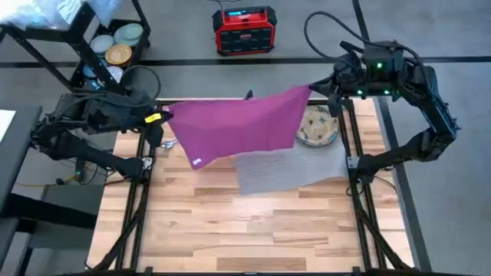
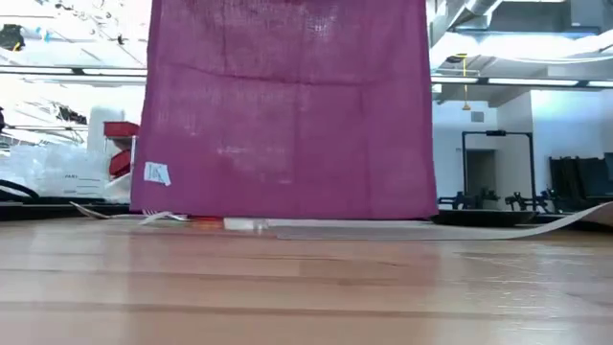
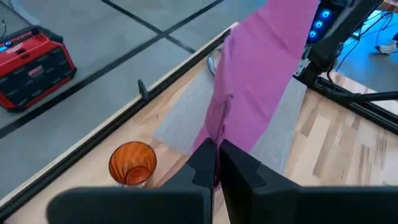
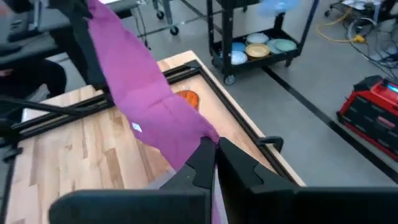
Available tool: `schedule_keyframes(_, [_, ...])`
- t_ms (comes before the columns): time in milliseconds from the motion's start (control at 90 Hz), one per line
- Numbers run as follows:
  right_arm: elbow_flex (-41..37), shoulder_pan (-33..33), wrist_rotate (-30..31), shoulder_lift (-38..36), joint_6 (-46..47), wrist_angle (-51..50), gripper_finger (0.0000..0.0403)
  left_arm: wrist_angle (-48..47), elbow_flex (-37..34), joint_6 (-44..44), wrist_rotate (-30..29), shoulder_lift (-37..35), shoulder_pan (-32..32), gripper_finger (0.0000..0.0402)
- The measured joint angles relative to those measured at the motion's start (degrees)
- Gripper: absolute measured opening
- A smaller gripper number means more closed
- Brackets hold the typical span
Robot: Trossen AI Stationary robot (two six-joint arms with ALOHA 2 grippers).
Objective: Set table place
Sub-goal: Fold the purple napkin
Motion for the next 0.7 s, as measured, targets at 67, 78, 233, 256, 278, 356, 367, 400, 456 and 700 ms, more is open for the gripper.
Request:
schedule_keyframes(67, [1.0, 0.2, 0.0, 0.0, 0.2, -0.1, 0.0, 0.7, 0.0, 0.7, -0.4, -0.1, 0.0, 0.0])
schedule_keyframes(78, [1.2, 0.2, 0.0, 0.0, 0.2, -0.1, 0.0, 0.8, 0.0, 0.8, -0.5, -0.1, 0.0, 0.0])
schedule_keyframes(233, [3.0, 0.1, 0.2, -0.1, 0.2, -0.8, 0.0, 3.1, 0.0, 2.5, -2.3, -0.5, 0.0, 0.0])
schedule_keyframes(256, [3.1, 0.1, 0.2, 0.0, 0.3, -0.8, 0.0, 3.3, 0.0, 2.6, -2.5, -0.6, 0.0, 0.0])
schedule_keyframes(278, [3.3, 0.1, 0.2, 0.0, 0.3, -0.8, 0.0, 3.6, 0.0, 2.6, -2.7, -0.7, 0.0, 0.0])
schedule_keyframes(356, [3.4, 0.3, 0.2, -0.1, 0.5, -0.8, 0.0, 4.7, 0.0, 2.7, -2.8, -0.8, 0.0, 0.0])
schedule_keyframes(367, [3.4, 0.4, 0.2, -0.1, 0.6, -0.8, 0.0, 4.8, 0.0, 2.7, -2.8, -0.9, 0.0, 0.0])
schedule_keyframes(400, [3.4, 0.7, 0.3, -0.1, 0.7, -0.9, 0.0, 5.0, 0.0, 2.7, -2.9, -0.9, -0.3, 0.0])
schedule_keyframes(456, [3.4, 1.5, 0.4, 0.0, 0.9, -0.9, 0.0, 5.8, 0.0, 2.6, -2.8, -1.0, -1.2, 0.0])
schedule_keyframes(700, [3.4, 3.4, 1.5, -0.3, 1.3, 0.1, 0.0, 9.5, 0.4, 4.5, -6.1, -1.1, -5.7, 0.0])
